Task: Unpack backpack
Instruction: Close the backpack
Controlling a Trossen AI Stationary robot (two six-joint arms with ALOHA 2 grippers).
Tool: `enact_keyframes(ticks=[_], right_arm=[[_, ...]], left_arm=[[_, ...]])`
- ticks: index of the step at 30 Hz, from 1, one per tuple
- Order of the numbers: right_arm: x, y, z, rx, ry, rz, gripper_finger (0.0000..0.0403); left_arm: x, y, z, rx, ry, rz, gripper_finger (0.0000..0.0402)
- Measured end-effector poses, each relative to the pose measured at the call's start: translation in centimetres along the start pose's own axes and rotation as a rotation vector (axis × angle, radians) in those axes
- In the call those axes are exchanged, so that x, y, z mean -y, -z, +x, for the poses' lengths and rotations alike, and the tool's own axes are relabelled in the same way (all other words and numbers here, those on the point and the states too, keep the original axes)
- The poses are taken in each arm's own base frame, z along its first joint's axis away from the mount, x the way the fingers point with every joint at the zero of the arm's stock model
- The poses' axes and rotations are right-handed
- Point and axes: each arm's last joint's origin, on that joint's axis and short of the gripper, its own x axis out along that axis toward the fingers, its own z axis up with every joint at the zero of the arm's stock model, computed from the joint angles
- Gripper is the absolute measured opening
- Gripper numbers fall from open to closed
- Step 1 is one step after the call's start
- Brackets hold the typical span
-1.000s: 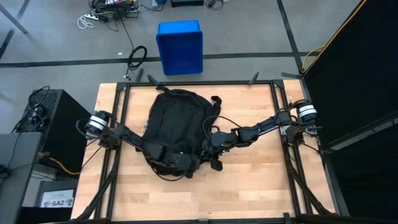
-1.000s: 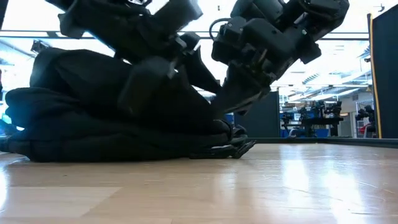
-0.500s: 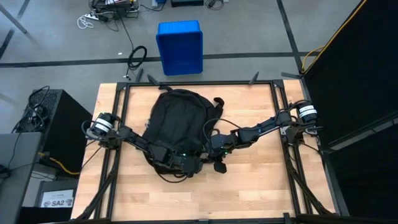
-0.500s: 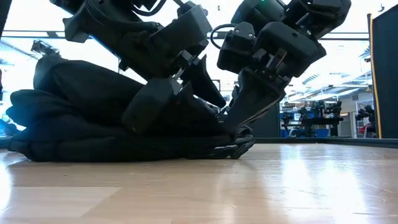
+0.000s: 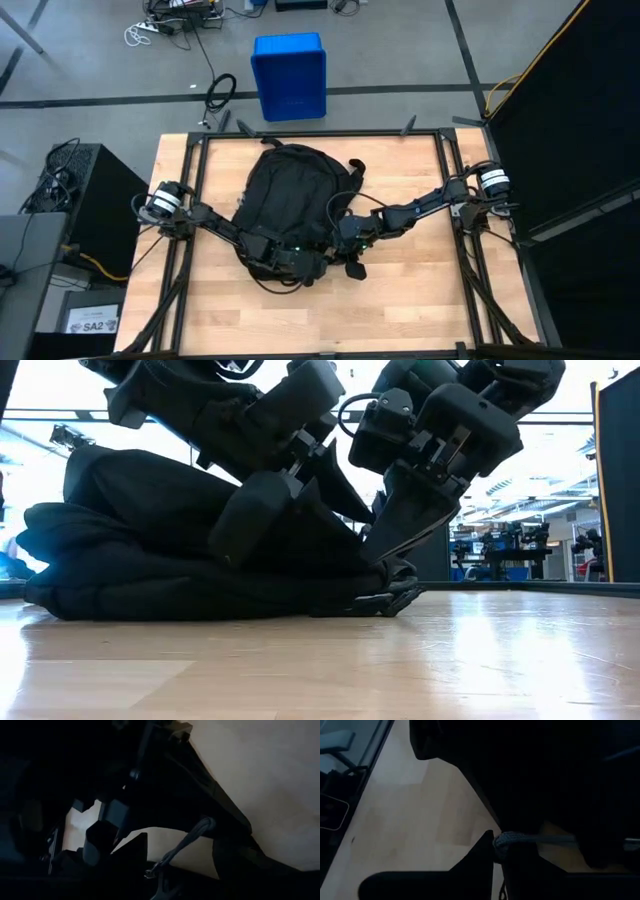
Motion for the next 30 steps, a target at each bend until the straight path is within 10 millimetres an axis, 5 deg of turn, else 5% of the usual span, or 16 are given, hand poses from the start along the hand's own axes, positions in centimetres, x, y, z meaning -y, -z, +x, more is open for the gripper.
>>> enact_keyframes(ticks=[15, 30], right_arm=[[-0.08, -0.06, 0.02, 0.008, -0.022, -0.005, 0.0], [-0.34, -0.07, 0.03, -0.005, -0.058, 0.003, 0.0]], left_arm=[[0.1, 0.1, 0.01, -0.001, 0.019, -0.001, 0.0144], [0.07, 0.52, 0.05, -0.063, -0.025, 0.023, 0.0143]])
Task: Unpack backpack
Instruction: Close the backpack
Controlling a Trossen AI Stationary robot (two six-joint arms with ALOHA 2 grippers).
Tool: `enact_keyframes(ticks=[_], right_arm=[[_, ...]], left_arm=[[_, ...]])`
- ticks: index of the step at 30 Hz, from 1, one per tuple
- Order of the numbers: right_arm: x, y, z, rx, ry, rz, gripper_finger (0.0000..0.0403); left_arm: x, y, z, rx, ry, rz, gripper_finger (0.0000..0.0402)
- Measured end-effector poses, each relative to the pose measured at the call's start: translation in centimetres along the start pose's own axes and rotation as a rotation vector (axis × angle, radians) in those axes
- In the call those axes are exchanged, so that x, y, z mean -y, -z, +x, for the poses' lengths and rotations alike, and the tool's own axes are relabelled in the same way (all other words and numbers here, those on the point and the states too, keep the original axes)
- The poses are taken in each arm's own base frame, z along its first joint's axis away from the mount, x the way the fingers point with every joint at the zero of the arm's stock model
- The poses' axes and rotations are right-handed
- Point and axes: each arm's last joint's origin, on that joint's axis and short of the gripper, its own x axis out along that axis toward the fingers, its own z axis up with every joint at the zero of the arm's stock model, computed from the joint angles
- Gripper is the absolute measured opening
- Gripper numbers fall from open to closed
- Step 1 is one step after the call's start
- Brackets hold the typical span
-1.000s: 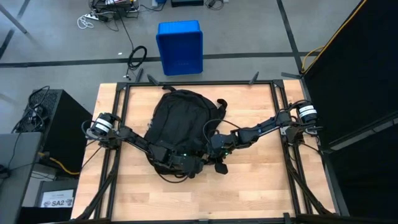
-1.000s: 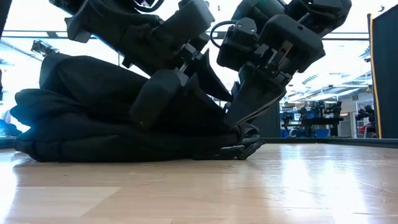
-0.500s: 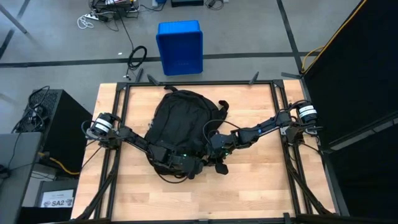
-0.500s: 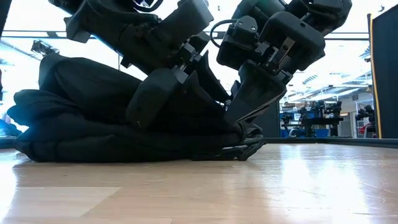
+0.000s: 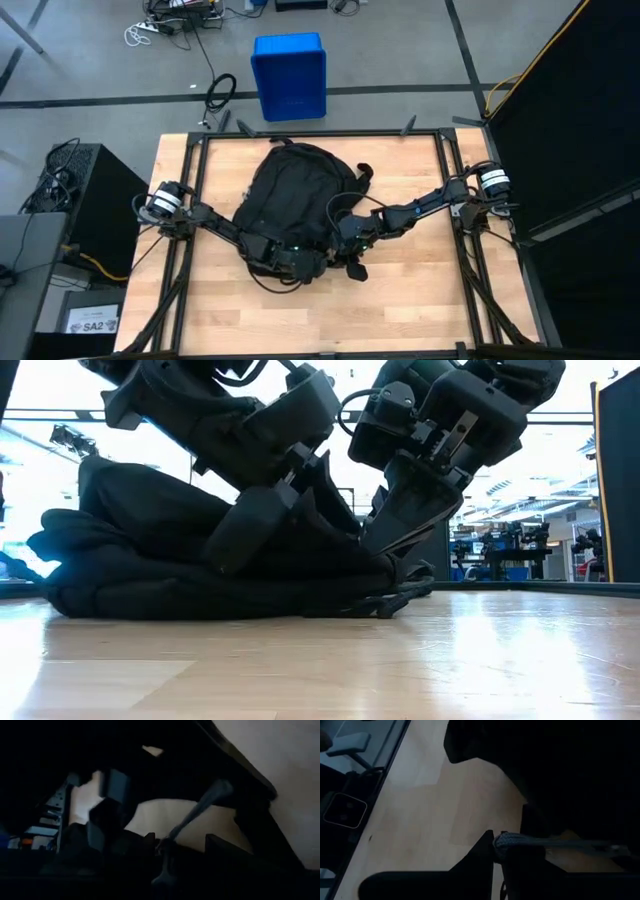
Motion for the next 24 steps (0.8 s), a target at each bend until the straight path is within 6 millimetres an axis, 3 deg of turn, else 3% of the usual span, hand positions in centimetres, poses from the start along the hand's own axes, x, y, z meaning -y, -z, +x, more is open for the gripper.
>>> enact_keyframes(ticks=[7, 14, 18, 24], right_arm=[[-0.13, -0.31, -0.02, 0.032, -0.019, -0.016, 0.0], [-0.21, -0.36, 0.02, 0.042, -0.01, -0.021, 0.0], [-0.24, -0.53, 0.0, 0.06, -0.009, -0.03, 0.0], [-0.27, -0.73, 0.0, 0.084, -0.004, -0.051, 0.0]], left_arm=[[-0.39, -0.95, -0.03, 0.12, 0.01, -0.066, 0.0143], [-0.31, -0.94, -0.02, 0.126, 0.027, -0.068, 0.0133], [-0.24, -0.89, -0.02, 0.124, 0.039, -0.087, 0.0097], [-0.18, -0.87, -0.04, 0.123, 0.048, -0.086, 0.0014]])
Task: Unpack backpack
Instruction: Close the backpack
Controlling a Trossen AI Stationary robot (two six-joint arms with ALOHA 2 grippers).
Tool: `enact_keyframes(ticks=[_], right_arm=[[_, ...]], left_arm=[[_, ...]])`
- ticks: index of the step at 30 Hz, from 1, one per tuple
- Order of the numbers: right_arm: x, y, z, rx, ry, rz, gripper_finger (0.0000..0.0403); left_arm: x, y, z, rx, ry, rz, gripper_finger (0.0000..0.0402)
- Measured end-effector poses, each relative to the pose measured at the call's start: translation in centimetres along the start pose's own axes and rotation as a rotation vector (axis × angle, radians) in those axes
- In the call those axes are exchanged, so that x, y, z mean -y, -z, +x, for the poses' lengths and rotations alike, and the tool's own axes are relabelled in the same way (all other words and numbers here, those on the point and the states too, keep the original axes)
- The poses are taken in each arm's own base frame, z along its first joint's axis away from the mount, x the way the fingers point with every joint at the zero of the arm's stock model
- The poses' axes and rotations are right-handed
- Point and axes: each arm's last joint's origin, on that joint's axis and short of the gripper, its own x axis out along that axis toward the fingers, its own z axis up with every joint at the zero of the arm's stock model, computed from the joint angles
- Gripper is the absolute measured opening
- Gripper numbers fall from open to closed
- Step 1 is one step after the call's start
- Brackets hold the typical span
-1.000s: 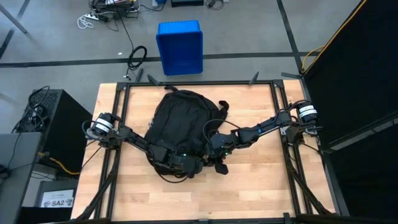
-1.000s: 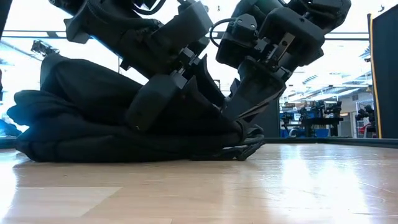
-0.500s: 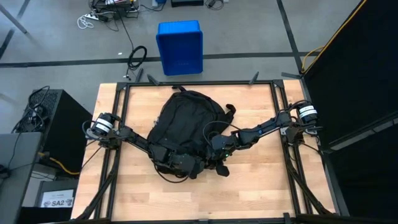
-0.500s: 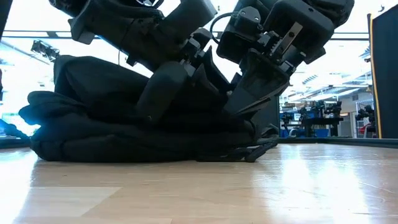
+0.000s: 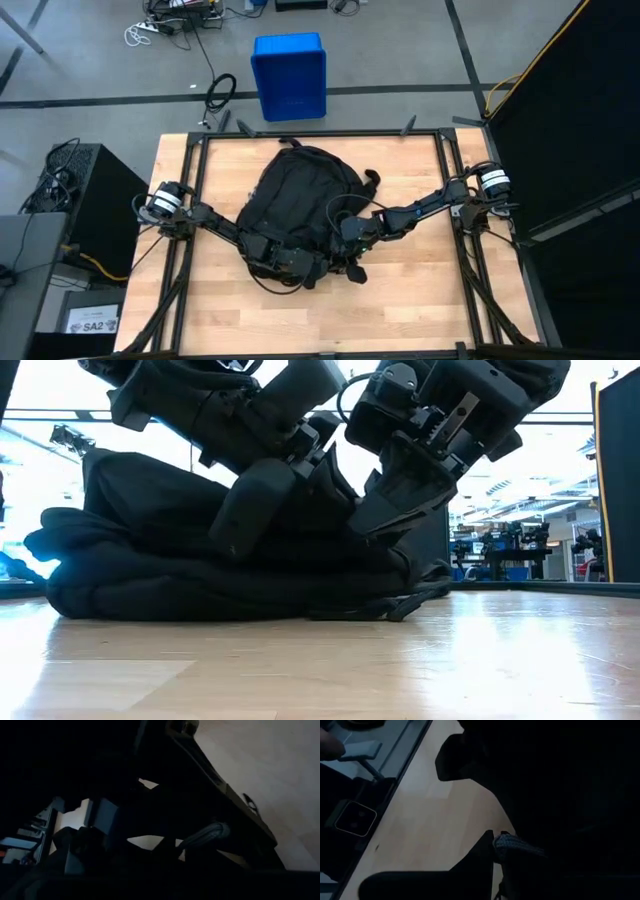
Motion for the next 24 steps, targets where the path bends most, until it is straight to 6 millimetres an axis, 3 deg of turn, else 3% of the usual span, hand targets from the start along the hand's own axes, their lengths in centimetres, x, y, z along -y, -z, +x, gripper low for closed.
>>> enact_keyframes(ticks=[9, 15, 24], right_arm=[[-0.2, -0.1, -0.1, -0.007, -0.089, 0.017, 0.0024], [-0.7, 0.5, 0.0, -0.08, -0.158, 0.05, 0.0088], [0.2, 1.5, -0.1, -0.154, 0.033, 0.06, 0.0199]], left_arm=[[-0.5, 0.1, -0.5, -0.071, -0.061, 0.023, 0.0], [-0.6, 0.2, -0.8, -0.099, -0.064, 0.039, 0.0], [-0.4, 0.3, -0.9, -0.111, -0.051, 0.053, 0.0]])
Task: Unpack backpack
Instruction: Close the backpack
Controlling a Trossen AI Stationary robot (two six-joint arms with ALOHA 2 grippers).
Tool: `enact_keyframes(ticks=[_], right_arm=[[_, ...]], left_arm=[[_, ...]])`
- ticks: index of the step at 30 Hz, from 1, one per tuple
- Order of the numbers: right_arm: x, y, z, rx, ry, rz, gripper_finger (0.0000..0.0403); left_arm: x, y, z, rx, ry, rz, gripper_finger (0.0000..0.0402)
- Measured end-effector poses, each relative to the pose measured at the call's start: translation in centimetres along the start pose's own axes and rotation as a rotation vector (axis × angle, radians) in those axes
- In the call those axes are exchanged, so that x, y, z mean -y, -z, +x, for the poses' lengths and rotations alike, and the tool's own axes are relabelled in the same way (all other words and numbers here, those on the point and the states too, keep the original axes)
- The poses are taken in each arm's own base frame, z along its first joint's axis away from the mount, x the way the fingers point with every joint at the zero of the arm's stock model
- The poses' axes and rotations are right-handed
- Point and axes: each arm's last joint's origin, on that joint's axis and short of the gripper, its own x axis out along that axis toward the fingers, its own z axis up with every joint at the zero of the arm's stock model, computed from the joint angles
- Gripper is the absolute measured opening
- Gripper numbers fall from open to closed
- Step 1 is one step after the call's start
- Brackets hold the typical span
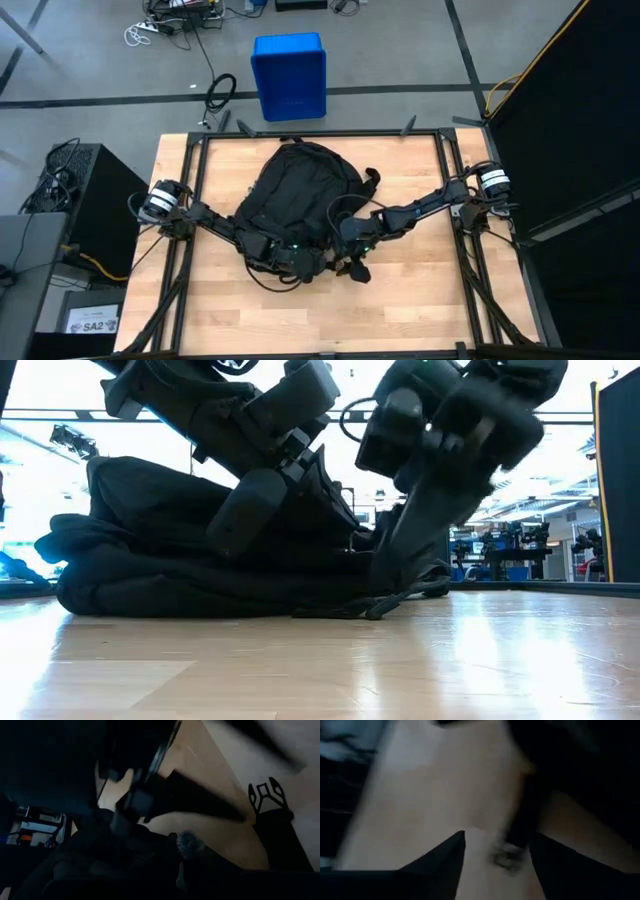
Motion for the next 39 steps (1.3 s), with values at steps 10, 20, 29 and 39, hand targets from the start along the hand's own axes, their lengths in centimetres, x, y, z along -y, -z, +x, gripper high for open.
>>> enact_keyframes(ticks=[10, 20, 29, 39], right_arm=[[-0.6, -0.3, -2.1, 0.033, 0.469, -0.217, 0.0214], [-3.0, -0.6, -1.2, 0.094, 0.727, -0.57, 0.0179], [-4.3, -0.2, -1.2, 0.092, 0.834, -0.627, 0.0161], [-2.7, -0.9, -1.3, 0.105, 0.763, -0.594, 0.0169]], left_arm=[[-1.4, -0.5, -2.1, -0.004, 0.011, -0.025, 0.0], [-1.7, -0.7, -2.4, 0.009, 0.002, -0.044, 0.0], [-1.8, -0.7, -2.4, 0.007, -0.002, -0.044, 0.0], [-2.7, -1.5, -3.2, 0.076, -0.024, -0.091, 0.0]])
